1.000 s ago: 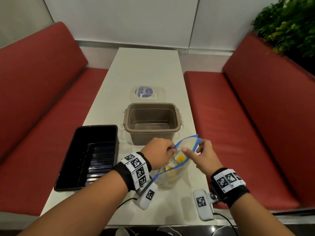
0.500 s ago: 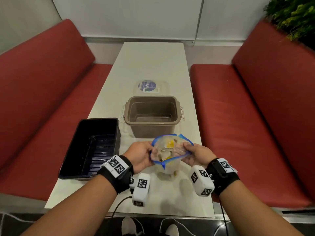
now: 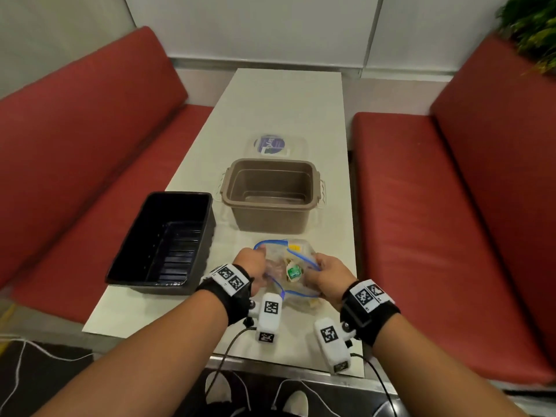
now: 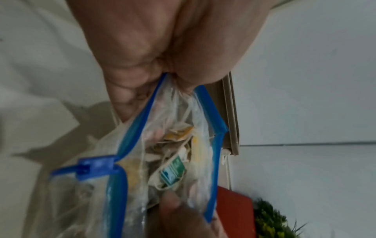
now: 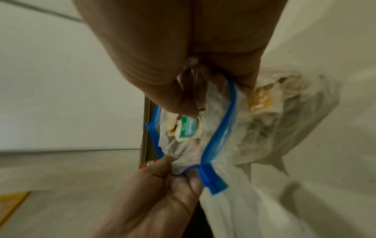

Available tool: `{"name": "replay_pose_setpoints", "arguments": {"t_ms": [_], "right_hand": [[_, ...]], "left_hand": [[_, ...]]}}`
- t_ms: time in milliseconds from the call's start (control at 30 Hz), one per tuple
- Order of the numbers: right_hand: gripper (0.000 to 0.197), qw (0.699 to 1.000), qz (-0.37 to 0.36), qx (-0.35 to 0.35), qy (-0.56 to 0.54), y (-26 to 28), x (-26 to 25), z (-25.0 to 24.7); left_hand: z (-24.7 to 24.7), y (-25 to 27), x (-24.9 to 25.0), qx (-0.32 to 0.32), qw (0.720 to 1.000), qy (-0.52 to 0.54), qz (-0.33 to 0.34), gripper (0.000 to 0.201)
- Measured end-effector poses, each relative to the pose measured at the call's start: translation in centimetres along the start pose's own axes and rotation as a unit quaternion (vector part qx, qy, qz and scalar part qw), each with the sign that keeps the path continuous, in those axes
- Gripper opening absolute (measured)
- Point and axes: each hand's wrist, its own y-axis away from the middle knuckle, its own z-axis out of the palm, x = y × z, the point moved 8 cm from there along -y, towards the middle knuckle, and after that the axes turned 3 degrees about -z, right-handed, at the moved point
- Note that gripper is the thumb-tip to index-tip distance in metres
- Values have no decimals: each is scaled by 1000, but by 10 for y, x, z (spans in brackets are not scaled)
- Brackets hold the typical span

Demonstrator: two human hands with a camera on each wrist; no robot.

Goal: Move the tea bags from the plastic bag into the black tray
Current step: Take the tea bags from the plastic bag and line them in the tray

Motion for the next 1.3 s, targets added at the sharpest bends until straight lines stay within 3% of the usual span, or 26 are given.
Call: {"name": "replay_pose_setpoints", "arguments": {"t_ms": [100, 200, 267, 333, 433, 533, 633, 833, 933, 1067, 1133, 1300], "right_hand": [[10, 988, -42, 70, 132, -8, -2, -19], [19, 970, -54, 100, 216, -6, -7, -24], [19, 968, -23, 99, 230, -6, -2, -23], [14, 983, 46, 96, 148, -9, 14, -22], [12, 986, 113, 109, -49, -15, 28, -15], [20, 970, 119, 111, -178, -16, 19, -2], [22, 978, 109, 85, -159, -14, 10, 15], [18, 994, 80, 69, -16, -10, 3, 41], [26, 990, 91, 84, -68, -9, 8, 42], [43, 988, 80, 127, -20, -16, 7, 34], [50, 986, 89, 136, 38, -19, 6, 32], [33, 980, 130, 143, 54, -22, 11, 30]], "left_hand": [[13, 18, -1, -28, 990, 135, -37, 29], [19, 27, -2, -51, 982, 171, -61, 32], [19, 29, -3, -73, 982, 163, -60, 31], [19, 33, -3, -102, 986, 122, -50, 24], [12, 31, -2, -106, 994, -33, 16, 9], [3, 21, 1, -61, 967, -223, 109, 19], [-6, 10, 3, -15, 938, -318, 136, 33], [-8, -5, 22, -6, 937, -320, 141, 43], [-7, -15, 26, -26, 940, -314, 129, 44], [-1, -27, 22, -77, 954, -273, 100, 52], [2, -27, 24, -81, 948, -295, 92, 46], [1, -29, 30, -54, 912, -393, 102, 43]]}}
